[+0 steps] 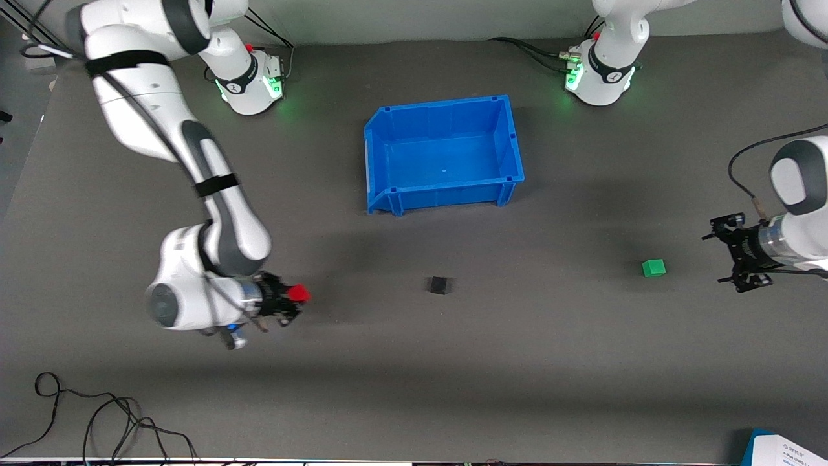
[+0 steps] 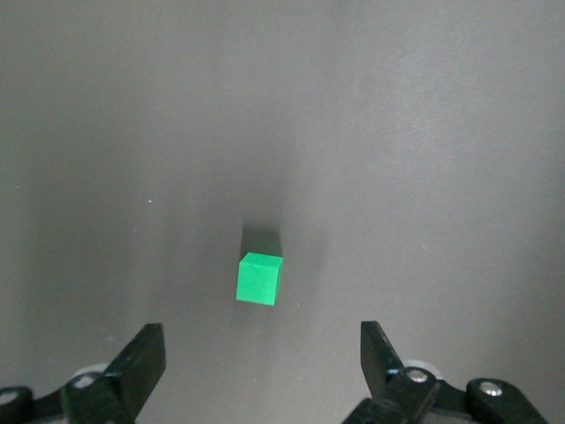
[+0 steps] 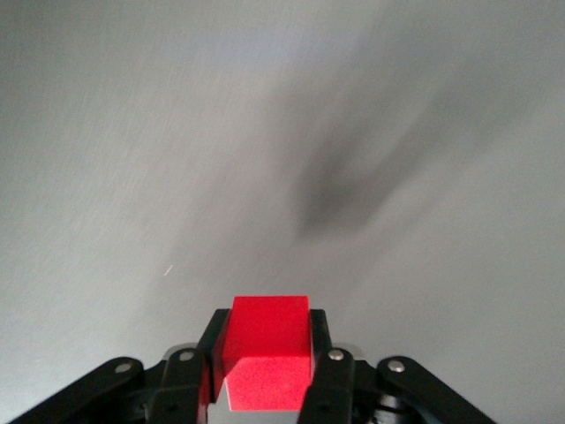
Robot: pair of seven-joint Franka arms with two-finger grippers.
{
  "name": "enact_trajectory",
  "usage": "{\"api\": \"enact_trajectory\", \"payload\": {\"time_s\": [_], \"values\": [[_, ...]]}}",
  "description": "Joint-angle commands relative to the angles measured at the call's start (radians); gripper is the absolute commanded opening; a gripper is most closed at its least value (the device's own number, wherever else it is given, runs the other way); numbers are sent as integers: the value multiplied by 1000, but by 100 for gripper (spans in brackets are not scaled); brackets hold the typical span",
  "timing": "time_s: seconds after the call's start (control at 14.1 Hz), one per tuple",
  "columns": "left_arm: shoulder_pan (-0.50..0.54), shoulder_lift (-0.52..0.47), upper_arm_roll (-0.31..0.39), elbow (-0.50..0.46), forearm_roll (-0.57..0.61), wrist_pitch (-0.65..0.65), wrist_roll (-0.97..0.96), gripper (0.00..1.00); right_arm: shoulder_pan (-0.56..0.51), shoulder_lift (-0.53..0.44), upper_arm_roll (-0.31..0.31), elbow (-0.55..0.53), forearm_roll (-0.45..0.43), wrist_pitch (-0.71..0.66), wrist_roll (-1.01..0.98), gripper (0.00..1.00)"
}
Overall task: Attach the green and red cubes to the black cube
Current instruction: 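Carry the red cube toward the black cube while the left gripper reaches the green cube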
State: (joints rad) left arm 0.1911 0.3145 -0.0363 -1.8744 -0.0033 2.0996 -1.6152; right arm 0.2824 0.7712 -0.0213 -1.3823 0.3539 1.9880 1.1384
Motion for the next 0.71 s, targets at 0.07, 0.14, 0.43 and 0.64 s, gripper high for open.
{"api": "enact_trajectory", "payload": {"time_s": [0.07, 0.14, 0.43, 0.64], "values": [[-24, 73, 0, -39, 25, 65, -26, 97, 49, 88, -2, 131, 147, 49, 185, 13], [-24, 93, 0, -42, 35, 80, -28, 97, 50, 91, -2, 129, 187, 75, 187, 12], [-27, 140, 0, -52, 37, 94, -26, 96, 96, 106, -2, 129, 224, 116, 240, 10], [-27, 141, -2, -55, 37, 92, -26, 95, 152, 149, -2, 138, 224, 247, 371, 11]]}}
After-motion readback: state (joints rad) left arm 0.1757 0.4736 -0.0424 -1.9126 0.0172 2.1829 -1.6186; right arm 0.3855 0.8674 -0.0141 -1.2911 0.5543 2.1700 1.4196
